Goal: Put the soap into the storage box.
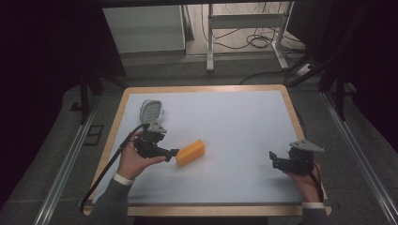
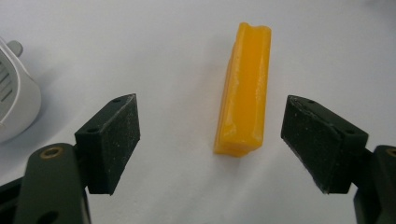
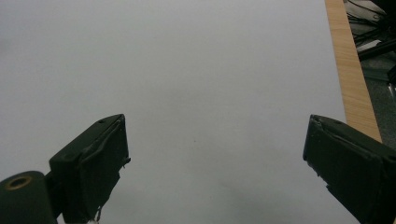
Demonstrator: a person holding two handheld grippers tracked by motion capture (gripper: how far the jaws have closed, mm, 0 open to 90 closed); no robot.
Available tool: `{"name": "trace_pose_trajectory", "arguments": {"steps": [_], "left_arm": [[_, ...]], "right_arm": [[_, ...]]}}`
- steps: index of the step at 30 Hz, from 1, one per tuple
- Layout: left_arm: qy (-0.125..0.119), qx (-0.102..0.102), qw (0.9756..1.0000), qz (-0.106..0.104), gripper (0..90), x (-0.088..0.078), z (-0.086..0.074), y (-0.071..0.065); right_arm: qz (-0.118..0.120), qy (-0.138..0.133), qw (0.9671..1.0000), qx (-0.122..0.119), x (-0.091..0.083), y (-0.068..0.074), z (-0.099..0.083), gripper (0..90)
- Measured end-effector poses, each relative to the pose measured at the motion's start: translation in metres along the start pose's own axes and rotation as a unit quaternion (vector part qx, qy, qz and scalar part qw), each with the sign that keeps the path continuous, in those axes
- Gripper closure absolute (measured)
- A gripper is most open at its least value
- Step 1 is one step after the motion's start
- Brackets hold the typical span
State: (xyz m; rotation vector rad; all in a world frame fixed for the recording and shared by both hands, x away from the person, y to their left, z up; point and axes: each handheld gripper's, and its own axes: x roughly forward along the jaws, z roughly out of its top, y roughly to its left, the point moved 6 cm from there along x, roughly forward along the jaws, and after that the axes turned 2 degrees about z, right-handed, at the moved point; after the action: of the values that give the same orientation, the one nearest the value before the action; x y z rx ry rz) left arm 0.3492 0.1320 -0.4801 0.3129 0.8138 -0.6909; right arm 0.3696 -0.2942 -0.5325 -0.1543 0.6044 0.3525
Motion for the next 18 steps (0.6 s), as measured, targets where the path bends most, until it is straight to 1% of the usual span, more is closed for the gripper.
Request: {"name": "trace_pose_trajectory", "arguments": {"steps": [6,8,10,12,14,16,18], "left_arm": [[0.006,0.009,0.9999,-0.004,20.2,0.004,0.007,-0.005],[0.007,0.009,0.9999,-0.01,20.3,0.008,0.01,-0.008],[0.012,0.013,0.9998,-0.007,20.3,0.012,0.012,-0.01],[0.014,0.013,0.9998,-0.012,20.3,0.015,0.014,-0.013],[0.015,0.018,0.9996,-0.014,20.3,0.018,0.018,-0.016],[0.011,0.013,0.9996,-0.023,20.7,0.021,0.02,-0.019],[0.02,0.017,0.9995,-0.018,20.5,0.025,0.021,-0.02]], "right_arm": [[0.0,0.001,1.0,0.001,0.0,-0.001,0.0,6.8],[-0.002,0.002,1.0,-0.001,0.0,-0.001,-0.001,6.8],[-0.002,0.003,1.0,-0.002,0.0,-0.001,-0.001,6.8],[-0.003,0.004,1.0,-0.003,0.001,-0.001,-0.001,6.8],[-0.002,0.005,1.0,-0.002,0.001,-0.002,-0.002,6.8],[-0.003,0.006,1.0,-0.003,0.001,-0.002,-0.002,6.8],[-0.003,0.007,1.0,-0.003,0.002,-0.002,-0.002,6.8]]}}
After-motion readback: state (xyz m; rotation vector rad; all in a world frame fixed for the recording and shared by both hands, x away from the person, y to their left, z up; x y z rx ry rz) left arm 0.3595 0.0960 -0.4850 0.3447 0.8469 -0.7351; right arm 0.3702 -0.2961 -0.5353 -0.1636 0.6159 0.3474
